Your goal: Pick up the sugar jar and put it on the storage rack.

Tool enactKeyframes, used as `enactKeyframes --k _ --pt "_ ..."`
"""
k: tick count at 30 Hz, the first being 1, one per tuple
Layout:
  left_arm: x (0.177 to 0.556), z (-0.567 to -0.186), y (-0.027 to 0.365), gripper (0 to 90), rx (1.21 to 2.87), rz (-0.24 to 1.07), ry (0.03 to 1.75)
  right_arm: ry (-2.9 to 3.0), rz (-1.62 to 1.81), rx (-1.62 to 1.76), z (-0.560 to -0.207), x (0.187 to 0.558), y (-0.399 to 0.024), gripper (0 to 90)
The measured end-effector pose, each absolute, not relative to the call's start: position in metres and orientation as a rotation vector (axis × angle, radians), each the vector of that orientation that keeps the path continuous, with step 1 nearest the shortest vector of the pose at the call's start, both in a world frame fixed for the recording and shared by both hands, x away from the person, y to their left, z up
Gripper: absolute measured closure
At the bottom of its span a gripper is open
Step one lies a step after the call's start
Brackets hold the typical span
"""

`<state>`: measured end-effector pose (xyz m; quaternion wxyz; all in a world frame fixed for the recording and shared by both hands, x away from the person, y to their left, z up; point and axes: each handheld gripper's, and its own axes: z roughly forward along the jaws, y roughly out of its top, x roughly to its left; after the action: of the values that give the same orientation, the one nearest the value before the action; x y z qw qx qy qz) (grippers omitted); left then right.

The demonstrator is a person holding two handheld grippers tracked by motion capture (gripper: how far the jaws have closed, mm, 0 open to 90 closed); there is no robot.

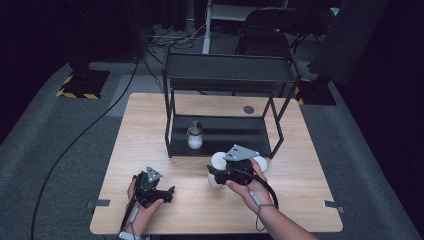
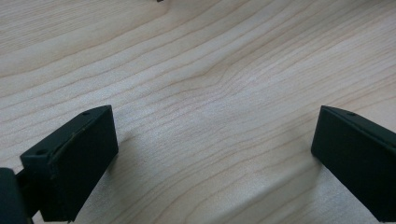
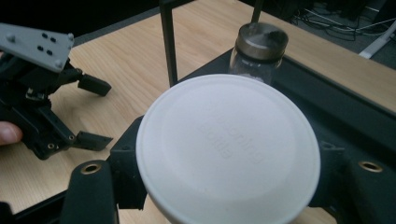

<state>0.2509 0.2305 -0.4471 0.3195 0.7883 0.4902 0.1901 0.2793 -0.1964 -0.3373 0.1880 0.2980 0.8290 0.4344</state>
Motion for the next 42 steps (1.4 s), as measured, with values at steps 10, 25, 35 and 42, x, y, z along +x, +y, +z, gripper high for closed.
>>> enactKeyframes --k 10,25,35,42 --pt "0.251 -0.447 0.231 0.5 2.073 0.500 1.289 2.311 1.216 0.820 -0.317 0.290 -0.197 33.6" --pt "0.251 -0.447 0.231 0.5 2.072 0.500 1.289 2.278 1.235 0.842 -0.295 0.321 -0.201 33.6" --pt "0.251 -0.447 0.231 0.5 2.071 0.499 1.289 2.258 1.224 0.868 -0.292 0.347 -0.197 33.6" --pt "0.251 -0.447 0.231 0.5 2.071 0.499 1.289 2.250 1.221 0.869 -0.293 0.364 -0.197 33.6"
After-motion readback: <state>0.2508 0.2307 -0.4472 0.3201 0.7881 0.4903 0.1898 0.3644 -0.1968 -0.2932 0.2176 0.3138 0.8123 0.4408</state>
